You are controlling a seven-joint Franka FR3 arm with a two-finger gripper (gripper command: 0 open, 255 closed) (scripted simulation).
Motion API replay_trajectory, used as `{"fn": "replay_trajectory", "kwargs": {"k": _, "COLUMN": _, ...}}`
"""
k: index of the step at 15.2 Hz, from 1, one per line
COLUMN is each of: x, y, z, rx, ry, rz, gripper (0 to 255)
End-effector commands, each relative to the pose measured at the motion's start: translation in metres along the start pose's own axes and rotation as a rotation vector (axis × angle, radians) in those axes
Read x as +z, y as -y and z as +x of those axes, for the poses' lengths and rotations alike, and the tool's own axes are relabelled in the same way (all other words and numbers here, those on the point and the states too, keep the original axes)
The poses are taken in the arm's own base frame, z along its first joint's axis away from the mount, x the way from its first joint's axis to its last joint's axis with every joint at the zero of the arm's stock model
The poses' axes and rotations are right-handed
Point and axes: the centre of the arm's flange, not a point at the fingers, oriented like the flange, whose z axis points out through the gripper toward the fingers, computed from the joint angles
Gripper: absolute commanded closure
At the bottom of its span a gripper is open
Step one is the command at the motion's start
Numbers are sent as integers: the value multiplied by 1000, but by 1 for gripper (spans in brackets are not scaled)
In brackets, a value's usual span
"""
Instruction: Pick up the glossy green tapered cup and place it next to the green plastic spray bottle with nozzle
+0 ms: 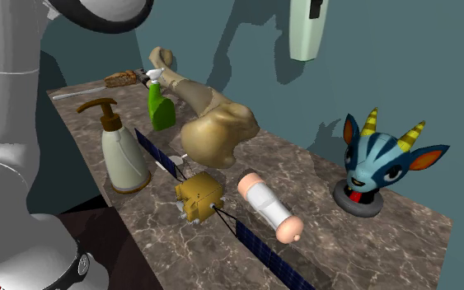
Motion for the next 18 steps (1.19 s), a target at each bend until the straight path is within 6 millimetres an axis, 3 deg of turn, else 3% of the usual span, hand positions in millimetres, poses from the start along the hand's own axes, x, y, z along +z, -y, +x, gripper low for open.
{"fn": "replay_trajectory", "kwargs": {"k": 1, "x": -2, "y": 9, "z": -24, "rx": 1, "ry": -1, "rz": 0, "gripper": 255}}
{"fn": "replay_trajectory", "kwargs": {"k": 18, "x": -21, "y": 89, "z": -233, "rx": 1, "ry": -1, "rz": 0, "gripper": 255}}
